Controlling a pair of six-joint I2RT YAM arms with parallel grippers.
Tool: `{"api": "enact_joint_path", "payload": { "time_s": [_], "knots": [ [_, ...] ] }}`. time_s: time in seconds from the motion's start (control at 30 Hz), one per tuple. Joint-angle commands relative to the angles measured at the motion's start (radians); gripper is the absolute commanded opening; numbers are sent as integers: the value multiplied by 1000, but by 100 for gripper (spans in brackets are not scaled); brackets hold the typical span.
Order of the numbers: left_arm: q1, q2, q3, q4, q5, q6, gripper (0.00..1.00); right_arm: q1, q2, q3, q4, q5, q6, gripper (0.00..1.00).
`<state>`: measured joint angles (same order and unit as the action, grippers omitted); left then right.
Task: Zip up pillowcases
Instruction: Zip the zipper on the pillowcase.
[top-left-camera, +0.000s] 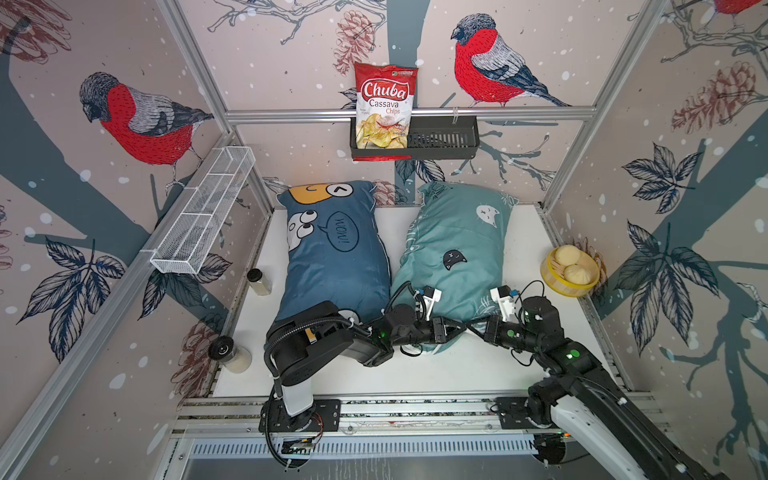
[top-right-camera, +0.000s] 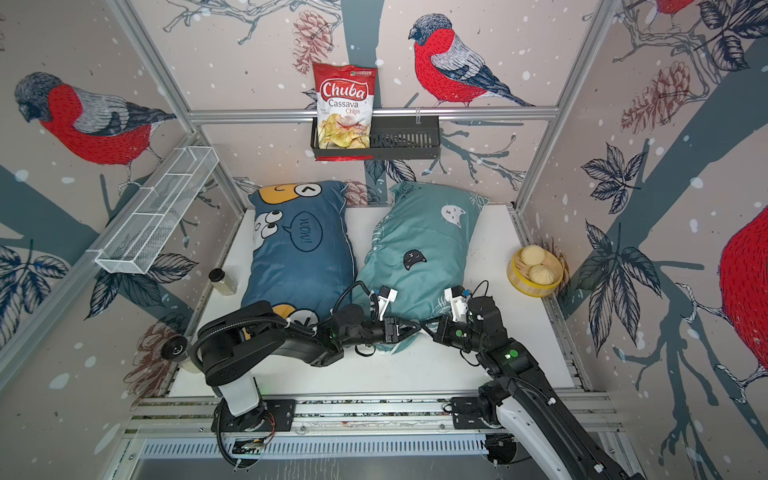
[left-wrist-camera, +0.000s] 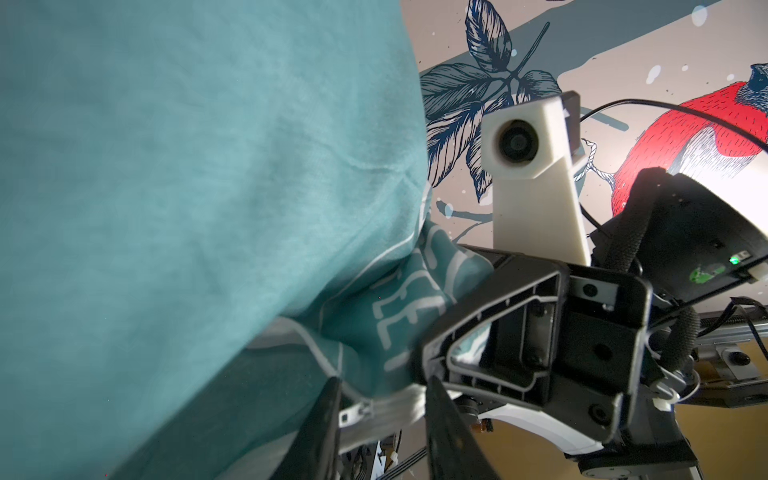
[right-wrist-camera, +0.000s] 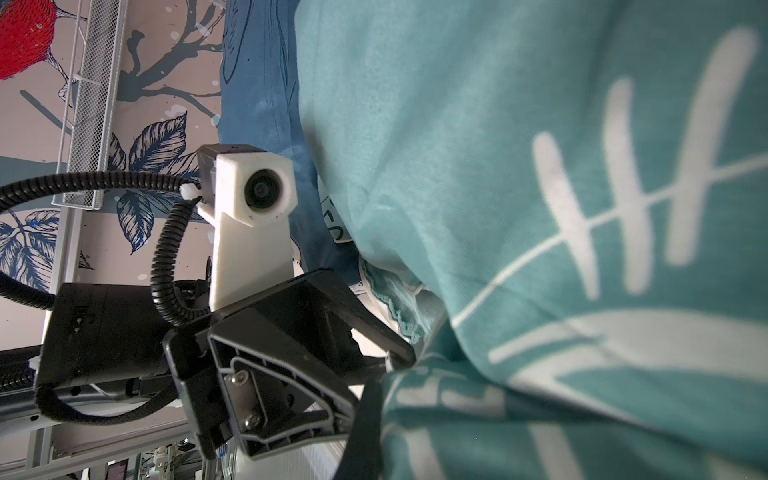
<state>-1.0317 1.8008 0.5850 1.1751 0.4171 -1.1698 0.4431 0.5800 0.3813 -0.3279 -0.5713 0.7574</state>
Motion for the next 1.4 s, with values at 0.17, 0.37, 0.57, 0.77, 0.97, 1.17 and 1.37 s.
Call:
{"api": "enact_joint_path", "payload": {
  "time_s": [0.17,0.37,0.57,0.77,0.97,1.17,1.37],
  "knots": [
    [3,24,-13,140,-26,-54,28,0,-13,2,0,0,-23,0],
    [4,22,-14,140,-24,-56,24,0,-14,1,-6,4,-27,0],
    [4,25,-14,141,-26,-56,21,1,-18,1,-14,11,-31,0],
    [4,35,-14,150,-25,-62,13,0,-22,2,-16,18,-33,0],
    [4,40,-8,143,-23,-59,9,0,-29,5,-15,18,-36,0],
    [3,27,-8,112,-27,-30,0,0,-48,17,-34,36,-49,0],
    [2,-15,-13,57,-48,16,0,-5,-65,46,-88,99,-80,0]
  ]
}}
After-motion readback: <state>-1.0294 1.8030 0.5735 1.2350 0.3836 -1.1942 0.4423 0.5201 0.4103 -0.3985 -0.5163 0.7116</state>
